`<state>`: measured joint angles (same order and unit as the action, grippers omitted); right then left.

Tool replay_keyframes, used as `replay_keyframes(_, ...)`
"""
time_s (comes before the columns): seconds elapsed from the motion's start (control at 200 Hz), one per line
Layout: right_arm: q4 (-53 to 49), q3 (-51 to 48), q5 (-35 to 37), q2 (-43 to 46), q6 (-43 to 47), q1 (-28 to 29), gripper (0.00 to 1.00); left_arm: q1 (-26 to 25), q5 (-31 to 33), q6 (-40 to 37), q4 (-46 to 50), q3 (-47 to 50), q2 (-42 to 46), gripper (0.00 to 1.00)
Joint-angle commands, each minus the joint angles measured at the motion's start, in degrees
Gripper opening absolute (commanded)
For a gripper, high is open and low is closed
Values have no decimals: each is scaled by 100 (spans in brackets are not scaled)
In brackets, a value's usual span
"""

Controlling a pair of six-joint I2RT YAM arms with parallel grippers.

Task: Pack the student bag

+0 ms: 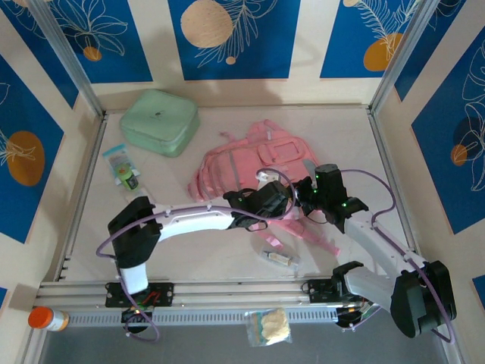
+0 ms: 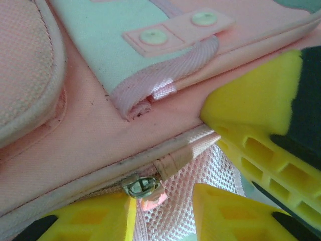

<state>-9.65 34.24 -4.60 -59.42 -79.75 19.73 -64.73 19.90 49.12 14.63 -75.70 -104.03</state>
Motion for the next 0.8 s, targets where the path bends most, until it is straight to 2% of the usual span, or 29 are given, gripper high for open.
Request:
replay_keyframes(0.0, 435, -42, -244, 240, -217, 176, 0, 160, 419, 57, -131, -138, -161, 32)
replay_keyframes(0.145, 348, -38, -218, 245, -187, 154, 0, 205, 611, 71, 75, -199, -131, 25)
replay_keyframes(0.41, 284, -48, -352, 273, -71, -156, 0, 323, 209, 41, -129, 433, 495, 16)
replay_keyframes(0.585, 314, -7, -401, 237, -55, -201, 0, 408, -285, 133, 81, 608, 669, 18)
replay_keyframes(0.795, 370, 43, -444, 151, -93, -168, 0, 391, -561, 40, 91, 439, 546, 28)
